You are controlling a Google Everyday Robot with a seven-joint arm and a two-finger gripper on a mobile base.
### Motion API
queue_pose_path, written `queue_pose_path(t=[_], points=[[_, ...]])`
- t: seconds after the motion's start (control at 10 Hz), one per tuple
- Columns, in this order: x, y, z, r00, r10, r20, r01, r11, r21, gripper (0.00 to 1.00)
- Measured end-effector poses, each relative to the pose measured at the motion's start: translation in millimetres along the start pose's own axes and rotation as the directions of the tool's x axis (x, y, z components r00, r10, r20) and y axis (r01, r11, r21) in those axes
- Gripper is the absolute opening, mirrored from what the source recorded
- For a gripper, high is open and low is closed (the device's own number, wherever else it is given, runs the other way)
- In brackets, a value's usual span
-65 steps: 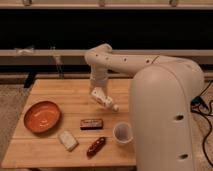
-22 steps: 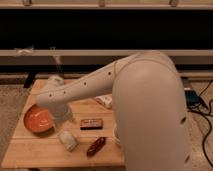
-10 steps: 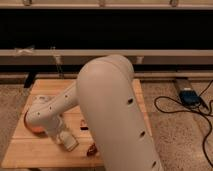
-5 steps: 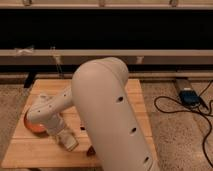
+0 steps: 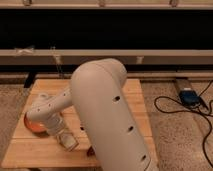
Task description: Place the white sponge in the ceramic cup
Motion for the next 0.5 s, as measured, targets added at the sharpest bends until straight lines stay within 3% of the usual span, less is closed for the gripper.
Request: queue_pose_path(t=[0.1,0.3,0.5], points=[[-0.3,-2.9,-8.4,1.0,0.008,0.009,-0.008,1.0,-0.022,0.12],[1.2,-8.6,-38.8,0.998,0.034,0.045,-0.03,0.996,-0.083,0.1],[5.0,-16.9,-78.8,0.992,0.061,0.107,-0.045,0.988,-0.147,0.1]])
